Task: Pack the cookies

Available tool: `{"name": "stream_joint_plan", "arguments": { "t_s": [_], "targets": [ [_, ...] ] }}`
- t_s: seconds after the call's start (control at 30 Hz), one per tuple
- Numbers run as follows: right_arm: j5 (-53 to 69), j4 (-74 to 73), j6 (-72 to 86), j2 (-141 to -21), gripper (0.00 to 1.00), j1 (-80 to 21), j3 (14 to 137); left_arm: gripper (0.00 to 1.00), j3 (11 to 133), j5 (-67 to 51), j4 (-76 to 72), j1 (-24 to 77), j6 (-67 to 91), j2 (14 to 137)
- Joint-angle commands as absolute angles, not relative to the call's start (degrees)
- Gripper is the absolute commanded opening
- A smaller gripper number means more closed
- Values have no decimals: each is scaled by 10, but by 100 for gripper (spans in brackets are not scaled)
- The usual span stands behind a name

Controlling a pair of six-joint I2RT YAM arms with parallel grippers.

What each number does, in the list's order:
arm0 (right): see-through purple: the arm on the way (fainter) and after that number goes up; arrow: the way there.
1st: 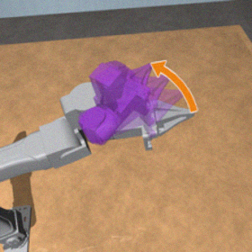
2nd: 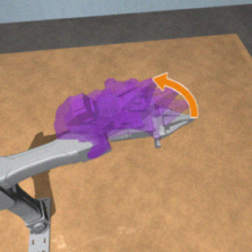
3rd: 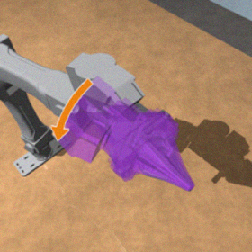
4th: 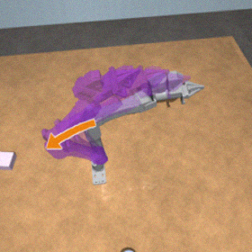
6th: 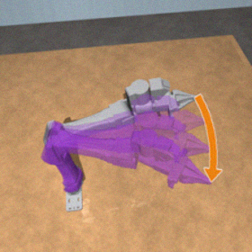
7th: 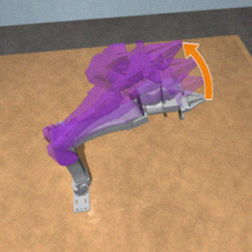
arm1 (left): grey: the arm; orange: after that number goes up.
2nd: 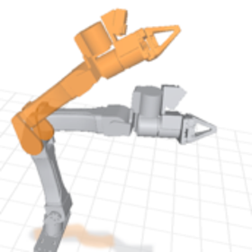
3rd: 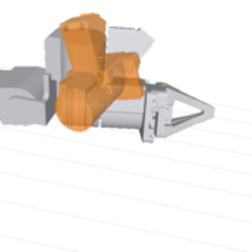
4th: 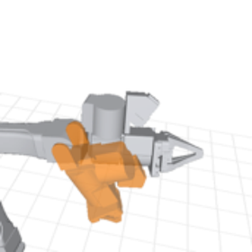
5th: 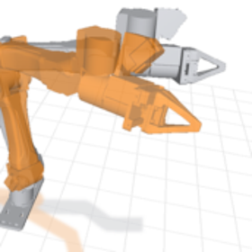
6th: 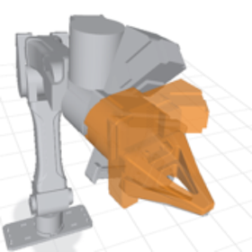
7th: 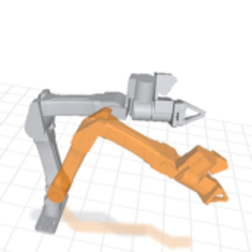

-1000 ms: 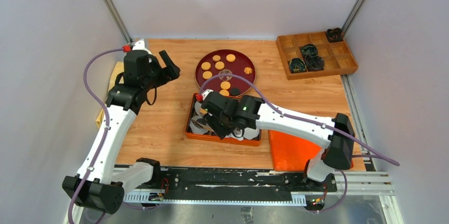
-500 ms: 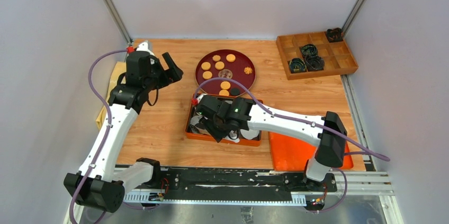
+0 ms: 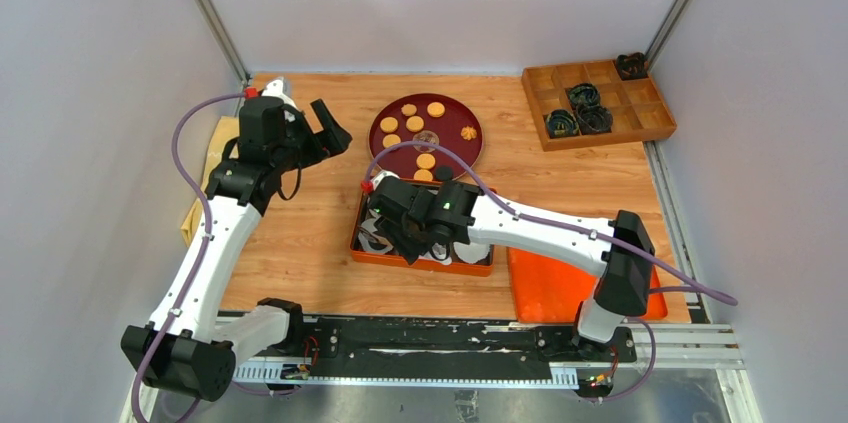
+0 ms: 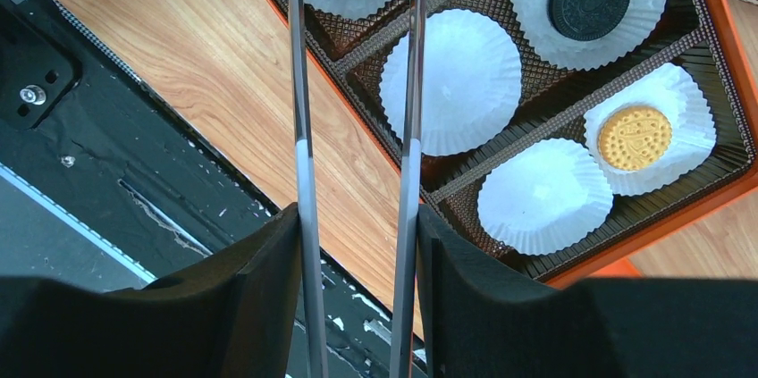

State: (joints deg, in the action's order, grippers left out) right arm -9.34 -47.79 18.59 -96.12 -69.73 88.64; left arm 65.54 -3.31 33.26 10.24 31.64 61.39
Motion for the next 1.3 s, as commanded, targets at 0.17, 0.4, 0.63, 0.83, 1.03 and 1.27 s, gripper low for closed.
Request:
{"name": "stream_joint_plan", "arguments": {
  "t_s": [0.17,0.4,0.63,0.83,1.03,1.27],
  "targets": [
    [-148,-496,178,-954,49,-703,933,99,651,-56,319,98,303,607],
    [-233,-494,145,-953,49,-678,975,99,650,-55,310,98,309,603],
    [-228,-478,118,-1024,49,-593,1020,99,668,-19,321,98,308,601],
    [-210,-457,96,-1110,49,-535,1071,99,722,-9,336,98,297,608],
    [-190,-451,83,-1165,49,-508,1111,99,721,-19,339,98,297,617],
    [-144,-443,86,-1205,50,-483,1136,99,709,-20,334,97,298,617]
  ]
}}
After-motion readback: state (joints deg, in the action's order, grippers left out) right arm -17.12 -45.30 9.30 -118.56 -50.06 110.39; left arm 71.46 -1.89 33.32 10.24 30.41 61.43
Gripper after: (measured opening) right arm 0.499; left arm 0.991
